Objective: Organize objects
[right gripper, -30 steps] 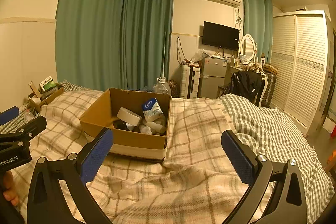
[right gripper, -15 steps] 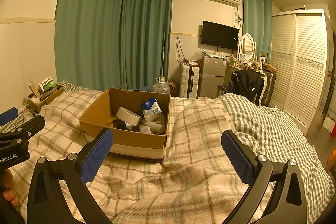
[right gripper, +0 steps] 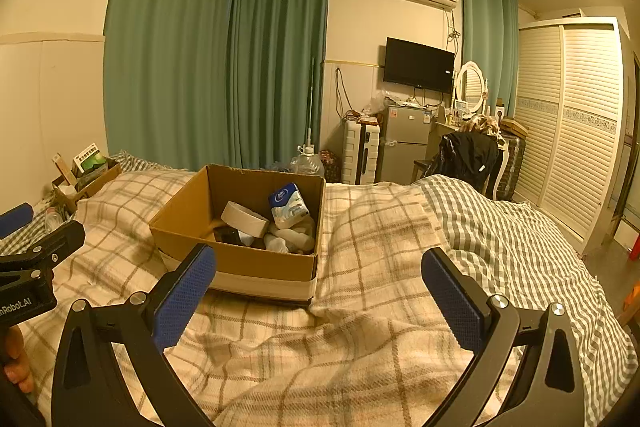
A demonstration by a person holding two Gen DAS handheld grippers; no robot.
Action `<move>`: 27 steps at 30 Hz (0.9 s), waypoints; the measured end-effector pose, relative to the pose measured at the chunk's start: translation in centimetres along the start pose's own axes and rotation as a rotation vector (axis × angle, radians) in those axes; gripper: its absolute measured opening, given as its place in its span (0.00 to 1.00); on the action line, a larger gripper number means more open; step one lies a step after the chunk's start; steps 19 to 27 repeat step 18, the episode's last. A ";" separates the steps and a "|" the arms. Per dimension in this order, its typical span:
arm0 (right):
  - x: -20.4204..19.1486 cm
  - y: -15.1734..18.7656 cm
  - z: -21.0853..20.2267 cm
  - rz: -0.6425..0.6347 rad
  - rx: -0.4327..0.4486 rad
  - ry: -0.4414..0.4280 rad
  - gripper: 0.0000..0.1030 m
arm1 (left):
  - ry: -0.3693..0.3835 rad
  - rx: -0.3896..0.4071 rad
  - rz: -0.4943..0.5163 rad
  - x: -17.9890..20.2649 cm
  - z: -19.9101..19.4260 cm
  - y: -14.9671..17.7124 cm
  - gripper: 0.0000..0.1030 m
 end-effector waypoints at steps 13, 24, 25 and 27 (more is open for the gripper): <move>0.0 0.0 0.0 0.000 -0.001 0.000 1.00 | -0.001 -0.001 0.001 0.0 0.0 0.0 1.00; 0.0 0.0 0.0 0.000 -0.001 0.000 1.00 | -0.006 0.008 0.001 -0.1 0.0 0.0 1.00; 0.0 0.0 0.0 0.000 -0.001 0.000 1.00 | -0.006 0.008 0.001 -0.1 0.0 0.0 1.00; 0.0 0.0 0.0 0.000 -0.001 0.000 1.00 | -0.006 0.008 0.001 -0.1 0.0 0.0 1.00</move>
Point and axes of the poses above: each gripper's, at about its wrist camera, not at the fingertips, and z roughly the way its jaws point, x to its right, y to its underside, the point moved 1 cm from there along z, roughly the way its jaws point, and after that the axes turned 14 degrees about -z, right-handed, at the moved point
